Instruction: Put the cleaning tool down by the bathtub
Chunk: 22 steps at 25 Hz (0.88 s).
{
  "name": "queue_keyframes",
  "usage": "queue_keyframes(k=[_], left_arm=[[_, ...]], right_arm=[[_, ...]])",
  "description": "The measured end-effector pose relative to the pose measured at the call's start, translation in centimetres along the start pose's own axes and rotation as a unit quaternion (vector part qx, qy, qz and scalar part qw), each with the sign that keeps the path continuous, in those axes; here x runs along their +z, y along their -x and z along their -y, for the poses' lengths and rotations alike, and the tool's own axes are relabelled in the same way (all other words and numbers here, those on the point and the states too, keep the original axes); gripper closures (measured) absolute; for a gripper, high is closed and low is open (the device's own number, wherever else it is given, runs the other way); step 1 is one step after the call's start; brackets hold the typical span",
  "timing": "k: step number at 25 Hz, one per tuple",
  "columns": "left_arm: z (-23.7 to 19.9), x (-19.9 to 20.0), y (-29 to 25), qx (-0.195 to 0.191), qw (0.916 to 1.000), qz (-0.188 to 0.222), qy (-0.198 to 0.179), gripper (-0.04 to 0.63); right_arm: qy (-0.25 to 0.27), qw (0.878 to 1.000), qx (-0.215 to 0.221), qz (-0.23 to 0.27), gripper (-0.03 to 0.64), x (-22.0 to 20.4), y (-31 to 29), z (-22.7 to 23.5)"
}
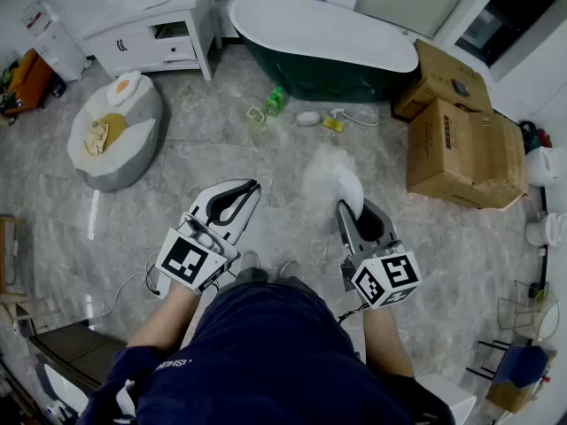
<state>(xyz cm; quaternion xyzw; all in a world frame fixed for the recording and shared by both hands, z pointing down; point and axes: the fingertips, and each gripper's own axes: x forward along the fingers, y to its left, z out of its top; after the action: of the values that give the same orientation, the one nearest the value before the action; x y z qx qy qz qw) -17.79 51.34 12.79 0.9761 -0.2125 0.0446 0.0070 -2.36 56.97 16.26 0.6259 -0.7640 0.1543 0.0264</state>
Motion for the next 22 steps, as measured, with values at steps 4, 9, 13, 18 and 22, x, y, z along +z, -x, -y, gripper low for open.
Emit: queue_keyframes(k=[4, 9, 13, 18, 22], left_arm=[[-0.2, 0.5, -0.4, 0.004, 1.0000, -0.005, -0.001, 0.552], [0.0, 0.1, -0.3, -0.003, 1.0000, 0.001, 0.000, 0.552], [0.5, -0.1, -0.5, 0.000, 1.0000, -0.002, 0.000, 0.552], [1.4, 0.1, -1.1, -0.001, 1.0000, -0.002, -0.003, 0.552], [2.3, 0.2, -1.8, 0.000, 1.0000, -0.002, -0.007, 0.552]], right_arm=[[-0.001, 1.000, 0.006, 0.008, 0.523, 0.4, -0.2, -0.1], [-0.001, 1.000, 0.000, 0.009, 0.523, 0.3, -0.1, -0.1], [0.000, 1.000, 0.001, 0.008, 0.523, 0.0, 0.3, 0.3], [-0.001, 1.000, 0.004, 0.009, 0.523, -0.2, 1.0, 1.0], [-0.002, 1.000, 0.008, 0.008, 0.523, -0.4, 1.6, 1.9]])
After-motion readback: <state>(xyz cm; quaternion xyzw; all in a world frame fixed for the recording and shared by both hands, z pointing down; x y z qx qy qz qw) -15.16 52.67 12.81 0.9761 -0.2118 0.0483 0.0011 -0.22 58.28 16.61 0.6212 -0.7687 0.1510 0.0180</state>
